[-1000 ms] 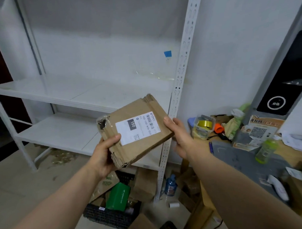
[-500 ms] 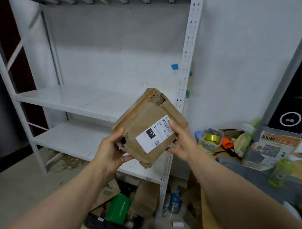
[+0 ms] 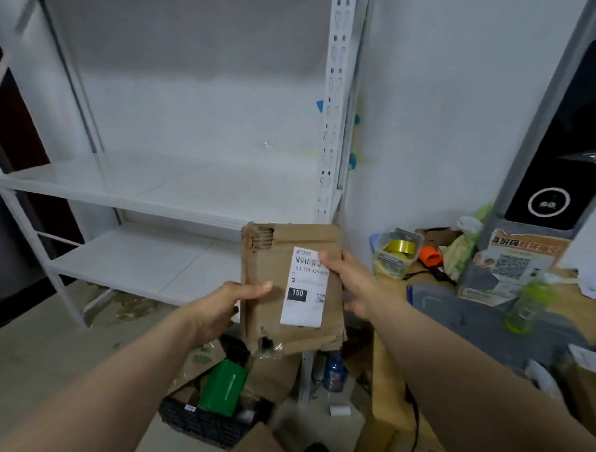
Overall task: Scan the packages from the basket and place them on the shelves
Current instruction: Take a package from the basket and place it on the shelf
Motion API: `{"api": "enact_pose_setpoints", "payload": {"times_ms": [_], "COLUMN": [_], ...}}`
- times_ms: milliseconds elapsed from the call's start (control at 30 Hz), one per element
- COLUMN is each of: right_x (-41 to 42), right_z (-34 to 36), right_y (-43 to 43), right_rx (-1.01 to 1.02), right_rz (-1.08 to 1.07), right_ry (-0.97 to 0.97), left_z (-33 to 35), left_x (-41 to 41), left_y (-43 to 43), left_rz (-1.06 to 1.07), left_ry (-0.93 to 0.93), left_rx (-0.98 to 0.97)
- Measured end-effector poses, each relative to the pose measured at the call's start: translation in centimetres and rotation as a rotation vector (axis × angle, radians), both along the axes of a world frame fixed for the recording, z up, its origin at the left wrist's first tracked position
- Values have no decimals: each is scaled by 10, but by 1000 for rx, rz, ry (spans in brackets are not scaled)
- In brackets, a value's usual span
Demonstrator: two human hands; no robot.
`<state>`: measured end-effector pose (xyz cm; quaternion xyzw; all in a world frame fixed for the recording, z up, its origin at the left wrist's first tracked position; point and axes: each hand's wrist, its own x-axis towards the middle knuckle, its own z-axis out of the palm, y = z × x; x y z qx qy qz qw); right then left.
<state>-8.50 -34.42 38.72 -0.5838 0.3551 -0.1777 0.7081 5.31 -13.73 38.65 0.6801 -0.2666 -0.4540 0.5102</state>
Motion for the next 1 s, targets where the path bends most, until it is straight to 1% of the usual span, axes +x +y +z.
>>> {"api": "enact_pose_setpoints", "payload": {"times_ms": [133,233,367,500,567,633,700,767,800,867,933,1000], "right_x": [-20,-38,-64,-80,-85,-90,-96,-100,-102,-106,-106,-103], "right_z": [-28,-47,-65,-87,-98,-111,-131,-155,-170,-186,-203,-219], "right_y": [-4,-13,-23,-35,-45,-60,-81,-103,-112,-122,-130,-134], "right_rx": [-1,49,120,169,182,98,-127,-288,-312,-296,-262,-230], "right_rz": [17,9,16,38,6,-100,-138,-122,-125,-168,-187,-160], "right_ry": [65,85,143,207,232,310,509,732,811,907,926,926], "left_z": [-41,-64,-78,-95,-109,-121,-132,-144,-148,-157,-169,-179], "left_x": [-23,-47,-67,-70,-69,-71,-75,-77,-79,-80,-77,-75], "left_y": [-20,-37,-56,-64,-66,-68,-71,-74,-75,-77,-81,-86], "left_rz": [187,201,286,271,298,315,336,374,383,388,390,392], "left_ry": [63,119,174,145,178,190,191,203,210,229,242,263], "left_rx": [-43,-55,-97,-12,-8,-1,16,42,46,63,83,85]}}
